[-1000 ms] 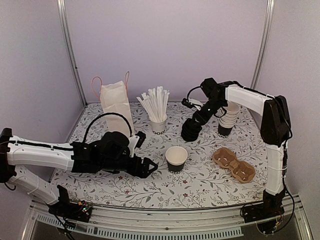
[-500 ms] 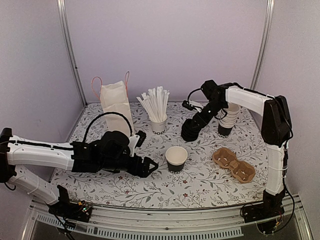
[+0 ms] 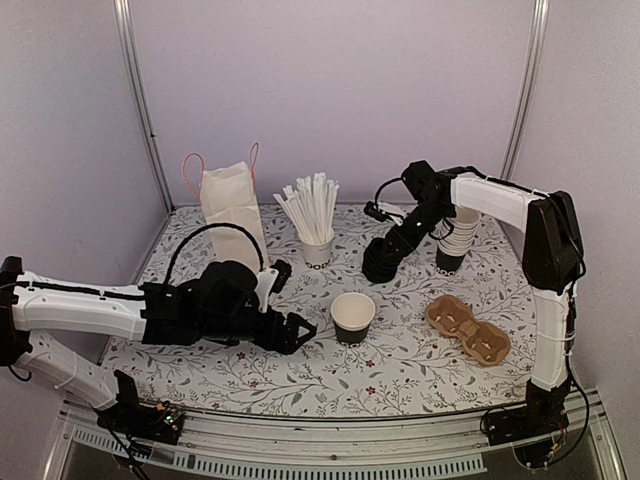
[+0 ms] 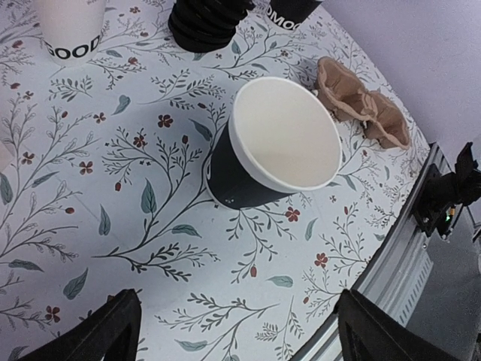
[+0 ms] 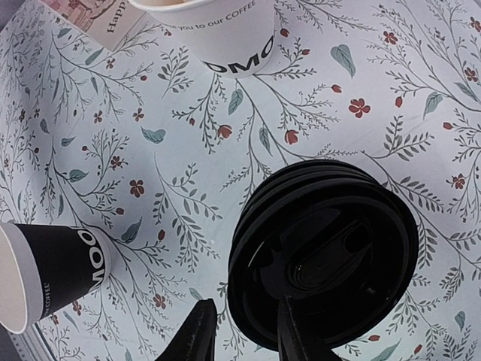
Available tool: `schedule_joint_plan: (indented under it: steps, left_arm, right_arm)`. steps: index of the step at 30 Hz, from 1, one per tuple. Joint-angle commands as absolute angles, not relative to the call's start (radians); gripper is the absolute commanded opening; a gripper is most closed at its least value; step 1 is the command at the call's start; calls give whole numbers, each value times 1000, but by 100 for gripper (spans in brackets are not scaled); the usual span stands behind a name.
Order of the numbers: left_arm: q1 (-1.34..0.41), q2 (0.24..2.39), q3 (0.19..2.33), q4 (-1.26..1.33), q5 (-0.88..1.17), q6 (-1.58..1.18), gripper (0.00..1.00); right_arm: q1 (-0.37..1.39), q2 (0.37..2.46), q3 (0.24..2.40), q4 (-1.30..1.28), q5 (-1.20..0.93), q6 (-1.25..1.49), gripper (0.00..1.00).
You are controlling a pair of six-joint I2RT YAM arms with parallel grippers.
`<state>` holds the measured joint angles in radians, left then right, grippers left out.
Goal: Pack the takeout coffee
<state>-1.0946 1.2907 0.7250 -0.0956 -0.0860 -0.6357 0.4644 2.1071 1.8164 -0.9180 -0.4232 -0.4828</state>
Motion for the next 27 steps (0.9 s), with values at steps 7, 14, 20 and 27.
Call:
schedule_joint_plan:
  steps: [7, 14, 20, 27]
  left_arm:
    - [-1087, 1265, 735, -93, -88, -639, 93]
    - [-1087, 1260, 737, -100, -90, -640, 93]
    - [-1087, 1272, 746, -100, -92, -633, 93]
    - [-1086, 1290, 782, -118, -95, -612, 93]
  right_arm:
    - [474, 2150, 1851, -905, -413, -498, 30]
    - [476, 2171, 1860, -899, -384, -498, 25]
    - [477, 2160, 1868, -907, -399, -499, 12]
    - [482, 2077, 1875, -942, -445, -495, 6]
